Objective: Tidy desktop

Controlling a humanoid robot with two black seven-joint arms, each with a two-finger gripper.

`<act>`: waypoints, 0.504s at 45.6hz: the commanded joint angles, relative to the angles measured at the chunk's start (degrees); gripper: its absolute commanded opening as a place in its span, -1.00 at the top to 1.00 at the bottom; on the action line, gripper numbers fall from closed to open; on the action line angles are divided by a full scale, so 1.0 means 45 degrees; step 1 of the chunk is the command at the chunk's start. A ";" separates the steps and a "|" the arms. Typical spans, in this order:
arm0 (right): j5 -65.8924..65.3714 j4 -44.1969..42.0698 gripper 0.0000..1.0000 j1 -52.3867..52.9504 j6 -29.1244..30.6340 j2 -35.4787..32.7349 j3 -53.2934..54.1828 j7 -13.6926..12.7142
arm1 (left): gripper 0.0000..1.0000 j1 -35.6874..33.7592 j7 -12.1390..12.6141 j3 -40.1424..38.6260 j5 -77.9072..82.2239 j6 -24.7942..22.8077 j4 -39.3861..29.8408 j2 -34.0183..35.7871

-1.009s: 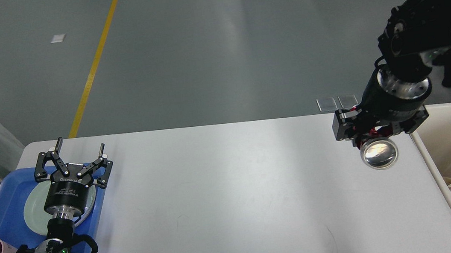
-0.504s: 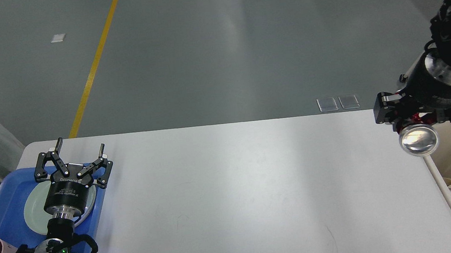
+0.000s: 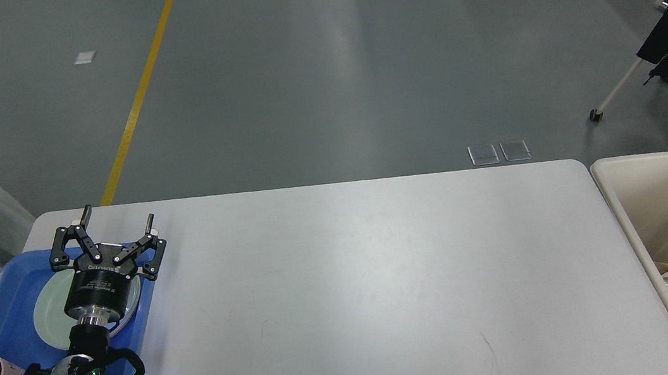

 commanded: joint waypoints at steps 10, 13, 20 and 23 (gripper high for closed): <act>-0.0036 -0.6116 1.00 -0.6799 -0.0567 -0.0867 0.4086 -0.0002 | -0.93 -0.0002 0.0011 -0.0018 -0.0007 -0.0006 -0.0001 -0.0001; -0.0036 -0.7190 1.00 -0.8127 -0.1348 -0.0691 0.4731 -0.0002 | -0.93 -0.0002 0.0011 0.0001 -0.0007 -0.0007 -0.0001 -0.0001; -0.0036 -0.9358 1.00 -1.1096 -0.2930 0.0383 0.5961 -0.0041 | -0.93 -0.0002 0.0011 0.0001 -0.0006 -0.0007 -0.0001 -0.0001; -0.0017 -1.0237 1.00 -1.2093 -0.3438 0.0812 0.6392 -0.0041 | -0.93 -0.0021 0.0011 0.0001 0.0013 -0.0007 -0.0001 -0.0001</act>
